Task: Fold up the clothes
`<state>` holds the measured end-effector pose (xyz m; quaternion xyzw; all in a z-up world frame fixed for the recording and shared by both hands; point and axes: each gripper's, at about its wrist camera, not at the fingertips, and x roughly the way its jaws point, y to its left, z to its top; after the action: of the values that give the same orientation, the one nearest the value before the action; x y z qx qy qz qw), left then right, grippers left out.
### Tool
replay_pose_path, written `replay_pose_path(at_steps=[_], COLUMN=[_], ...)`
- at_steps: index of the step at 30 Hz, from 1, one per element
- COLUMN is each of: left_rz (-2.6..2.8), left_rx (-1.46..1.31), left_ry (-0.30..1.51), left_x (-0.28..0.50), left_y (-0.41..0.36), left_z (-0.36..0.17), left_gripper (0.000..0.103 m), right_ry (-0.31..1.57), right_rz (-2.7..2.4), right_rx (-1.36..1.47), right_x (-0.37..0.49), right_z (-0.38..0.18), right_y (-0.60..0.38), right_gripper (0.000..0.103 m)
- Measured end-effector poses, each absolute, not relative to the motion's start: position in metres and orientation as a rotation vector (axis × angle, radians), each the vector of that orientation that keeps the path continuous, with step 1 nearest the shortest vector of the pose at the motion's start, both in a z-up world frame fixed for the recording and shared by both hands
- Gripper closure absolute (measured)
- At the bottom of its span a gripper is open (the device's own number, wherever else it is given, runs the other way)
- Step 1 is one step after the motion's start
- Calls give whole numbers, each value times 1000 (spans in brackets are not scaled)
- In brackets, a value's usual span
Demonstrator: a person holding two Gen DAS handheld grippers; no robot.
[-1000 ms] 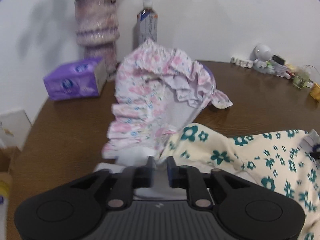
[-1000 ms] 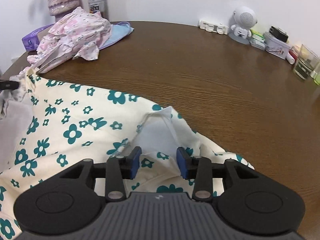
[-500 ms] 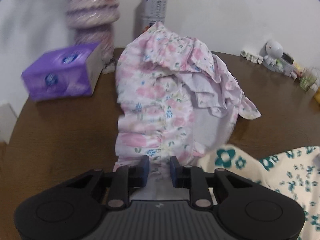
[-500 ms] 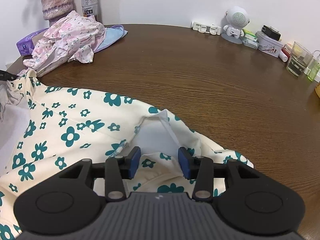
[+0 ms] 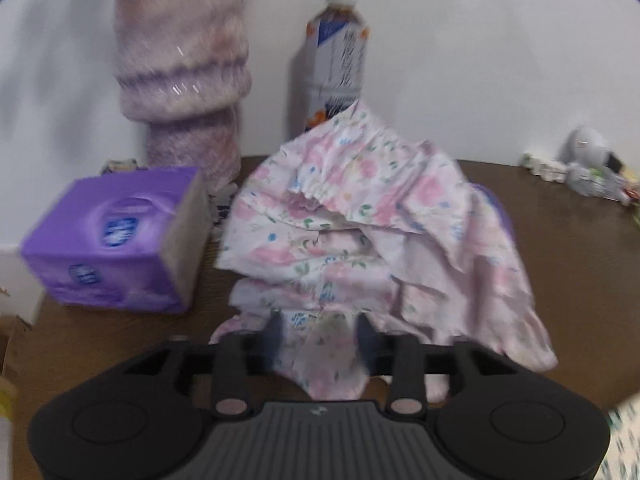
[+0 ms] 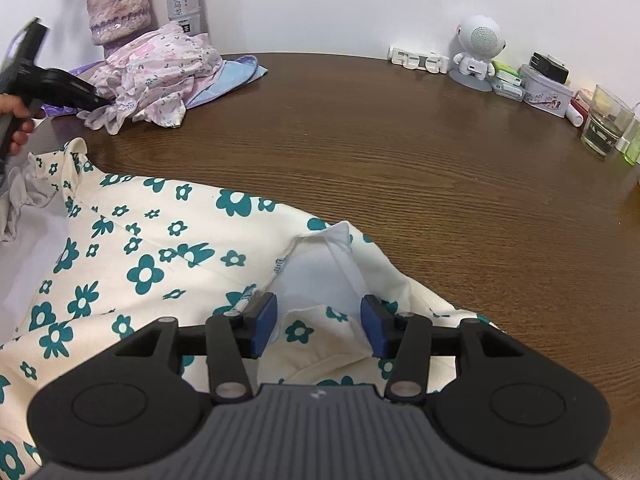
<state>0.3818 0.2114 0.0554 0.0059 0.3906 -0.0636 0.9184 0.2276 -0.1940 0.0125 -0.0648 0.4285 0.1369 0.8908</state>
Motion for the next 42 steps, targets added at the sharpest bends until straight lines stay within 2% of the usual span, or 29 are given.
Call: replay_pose_path(at_steps=[8,19,21,22,26,31,35,40,42], left_rz=[-342,-521,-531,-519,-455,-372,-339,-240,-234], left_rx=[177,445,457,455,513,619,709,960,975], left_ry=[808,922,927,931,879,663,618,436,468], left_x=[283,308,311,311,296,245,216,193,201], left_y=[219,182,181,180,177,193,198,178,174], left_z=[71,34,33,34,39,58,44,25,22], left_gripper=[51,51,74,103,103,102,102,102,99], right_ry=[884,884,885,886,886,887,888,888,887], right_rz=[293,305,310,313,322,329,328,333,332], right_rx=[-135,-164,-169,-171,-173,-173,-172,-167,-170], right_x=[227,229,229,230,230,231,231,232,232], right_z=[12,12,13,13,12,12,12,12,12], right_y=[-196,-194,-194,-194,-195,-196,-197,-198,-198], right_gripper=[55,55,55,55,54,54,55,55,55])
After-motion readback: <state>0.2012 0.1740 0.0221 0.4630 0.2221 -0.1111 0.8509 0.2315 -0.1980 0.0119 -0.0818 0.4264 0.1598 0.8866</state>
